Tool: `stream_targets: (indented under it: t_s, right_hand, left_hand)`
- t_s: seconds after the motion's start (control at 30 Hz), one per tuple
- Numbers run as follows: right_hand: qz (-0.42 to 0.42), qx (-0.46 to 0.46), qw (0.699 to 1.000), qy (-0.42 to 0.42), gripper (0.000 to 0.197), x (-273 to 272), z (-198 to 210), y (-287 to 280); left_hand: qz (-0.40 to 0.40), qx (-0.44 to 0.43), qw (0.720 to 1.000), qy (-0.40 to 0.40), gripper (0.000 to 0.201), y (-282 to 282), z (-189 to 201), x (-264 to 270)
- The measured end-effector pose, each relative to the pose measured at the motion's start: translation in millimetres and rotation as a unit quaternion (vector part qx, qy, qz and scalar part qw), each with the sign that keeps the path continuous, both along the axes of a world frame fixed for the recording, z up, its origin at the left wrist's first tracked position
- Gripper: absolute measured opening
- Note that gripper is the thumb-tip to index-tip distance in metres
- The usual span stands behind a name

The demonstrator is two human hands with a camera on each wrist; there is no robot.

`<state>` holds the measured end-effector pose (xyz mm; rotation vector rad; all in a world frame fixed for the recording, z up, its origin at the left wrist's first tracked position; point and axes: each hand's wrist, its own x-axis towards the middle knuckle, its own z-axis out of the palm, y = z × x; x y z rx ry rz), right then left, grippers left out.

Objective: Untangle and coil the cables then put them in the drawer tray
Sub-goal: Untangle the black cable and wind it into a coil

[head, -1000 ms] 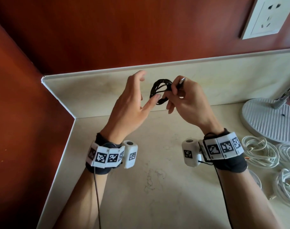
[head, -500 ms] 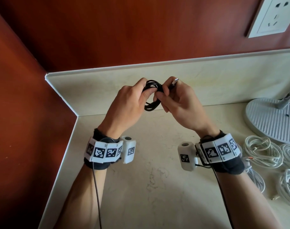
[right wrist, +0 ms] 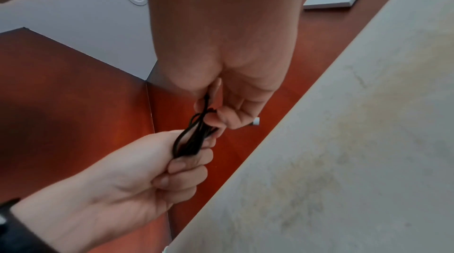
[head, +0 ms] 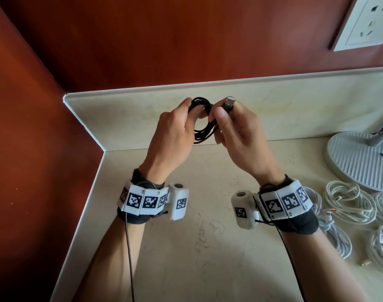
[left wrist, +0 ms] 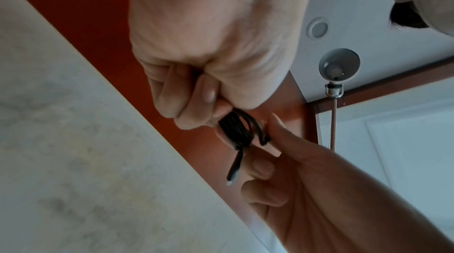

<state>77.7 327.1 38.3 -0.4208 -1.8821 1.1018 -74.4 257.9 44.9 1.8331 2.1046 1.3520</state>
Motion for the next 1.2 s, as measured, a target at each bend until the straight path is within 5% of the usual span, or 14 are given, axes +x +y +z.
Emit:
stream_targets:
  t_s: [0.3, 0.47, 0.6, 0.7, 0.87, 1.2]
  right_hand:
    - [0.022, -0.075, 0.988, 0.136, 0.025, -11, 2, -9]
    - [0.046, -0.166, 0.98, 0.095, 0.03, -17, -8, -2]
    - [0.099, -0.295, 0.945, 0.1, 0.04, -14, -10, 4]
    - [0.102, -0.246, 0.956, 0.119, 0.046, -12, -9, 3]
    - [0.061, -0.181, 0.971, 0.142, 0.012, -12, -7, -1]
    - [0.002, -0.096, 0.991, 0.099, 0.011, -6, -1, 0]
  left_hand:
    - [0.067, 0.0, 0.997, -0.042, 0.031, 1, 1, -14]
    - [0.084, -0.013, 0.994, -0.061, 0.032, 1, 0, -18]
    - [0.072, -0.003, 0.992, -0.102, 0.034, -3, 8, -16]
    - [0.07, 0.004, 0.987, -0.145, 0.037, -3, 8, -18]
    - [0.069, -0.019, 0.995, -0.072, 0.036, 1, 0, -16]
    - [0.042, -0.05, 0.998, 0.006, 0.028, 1, -3, -10]
